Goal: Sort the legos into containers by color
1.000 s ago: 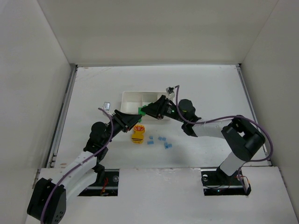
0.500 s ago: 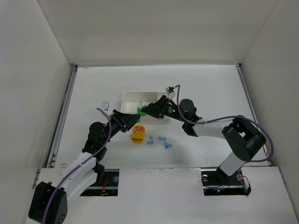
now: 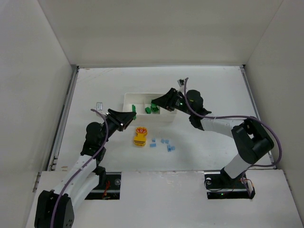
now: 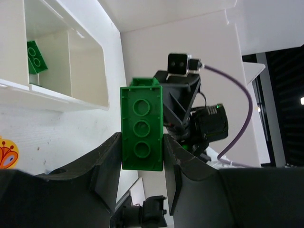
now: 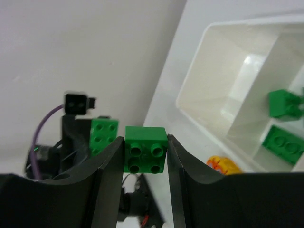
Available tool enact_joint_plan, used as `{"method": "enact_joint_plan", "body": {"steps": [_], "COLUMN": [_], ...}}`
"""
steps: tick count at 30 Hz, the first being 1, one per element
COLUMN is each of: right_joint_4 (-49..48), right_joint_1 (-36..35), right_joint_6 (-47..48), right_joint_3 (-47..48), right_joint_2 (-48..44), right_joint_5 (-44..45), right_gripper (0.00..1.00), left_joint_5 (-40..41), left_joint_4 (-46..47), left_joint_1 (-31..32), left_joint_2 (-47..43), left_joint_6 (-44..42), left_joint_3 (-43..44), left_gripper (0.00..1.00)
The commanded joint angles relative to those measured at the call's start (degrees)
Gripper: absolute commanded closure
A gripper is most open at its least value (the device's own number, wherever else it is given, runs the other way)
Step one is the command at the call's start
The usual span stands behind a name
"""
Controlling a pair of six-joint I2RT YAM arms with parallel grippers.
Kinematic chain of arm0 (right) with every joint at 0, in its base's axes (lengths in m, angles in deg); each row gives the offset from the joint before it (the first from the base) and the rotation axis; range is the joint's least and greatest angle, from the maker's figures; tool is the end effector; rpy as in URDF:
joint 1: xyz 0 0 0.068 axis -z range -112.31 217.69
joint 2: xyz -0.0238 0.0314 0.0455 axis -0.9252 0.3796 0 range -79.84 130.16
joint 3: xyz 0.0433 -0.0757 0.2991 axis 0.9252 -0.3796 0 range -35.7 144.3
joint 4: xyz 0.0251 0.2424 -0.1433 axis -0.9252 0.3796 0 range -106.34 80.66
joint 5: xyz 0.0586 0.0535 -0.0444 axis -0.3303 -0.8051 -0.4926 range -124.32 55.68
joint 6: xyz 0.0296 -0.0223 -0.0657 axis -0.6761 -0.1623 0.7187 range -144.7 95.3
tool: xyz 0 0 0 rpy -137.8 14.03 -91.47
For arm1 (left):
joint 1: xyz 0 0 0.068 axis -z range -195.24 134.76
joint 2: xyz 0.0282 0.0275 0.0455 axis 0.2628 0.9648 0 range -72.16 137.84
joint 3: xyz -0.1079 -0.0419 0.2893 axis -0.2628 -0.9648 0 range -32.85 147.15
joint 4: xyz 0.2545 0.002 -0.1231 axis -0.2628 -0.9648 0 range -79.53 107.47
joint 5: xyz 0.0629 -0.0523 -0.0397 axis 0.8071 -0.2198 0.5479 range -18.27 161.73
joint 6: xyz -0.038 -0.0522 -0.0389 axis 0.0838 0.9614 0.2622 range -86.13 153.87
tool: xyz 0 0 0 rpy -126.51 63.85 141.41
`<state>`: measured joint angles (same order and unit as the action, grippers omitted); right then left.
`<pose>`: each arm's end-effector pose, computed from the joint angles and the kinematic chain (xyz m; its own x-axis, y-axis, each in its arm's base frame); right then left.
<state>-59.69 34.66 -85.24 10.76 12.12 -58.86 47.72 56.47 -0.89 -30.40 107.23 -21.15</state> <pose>0.3146 0.2361 0.2634 -0.7502 0.4570 -0.4779 -0.3875 0.2818 0.8777 0.1732 -0.0709 0.2543 -0.5469 -0.7635 -0.3435 0.3207 0.1879 -0.9284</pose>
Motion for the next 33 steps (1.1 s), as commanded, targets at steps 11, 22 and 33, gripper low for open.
{"method": "enact_joint_plan", "body": {"steps": [11,22,33], "right_joint_4": [29.9,30.26,22.17], "right_joint_1": [-2.77,-2.86,-1.81], "right_joint_6": [26.16,24.85,20.19], "right_joint_3": [19.54,23.34,2.34], "right_joint_2": [8.04,10.53,-8.71], "right_joint_5": [21.54,20.93,24.62], "right_gripper": [0.65,0.34,0.32], "left_joint_5": [2.74,7.57,21.0], "left_joint_4": [-1.21,-1.56,-11.3], "left_joint_1": [2.3,7.13,15.04], "left_joint_2": [8.07,18.88,32.85], "left_joint_6": [-11.04,-17.19,-29.58], "left_joint_3": [10.18,16.15,29.5], "left_gripper": [0.86,0.86,0.84]}}
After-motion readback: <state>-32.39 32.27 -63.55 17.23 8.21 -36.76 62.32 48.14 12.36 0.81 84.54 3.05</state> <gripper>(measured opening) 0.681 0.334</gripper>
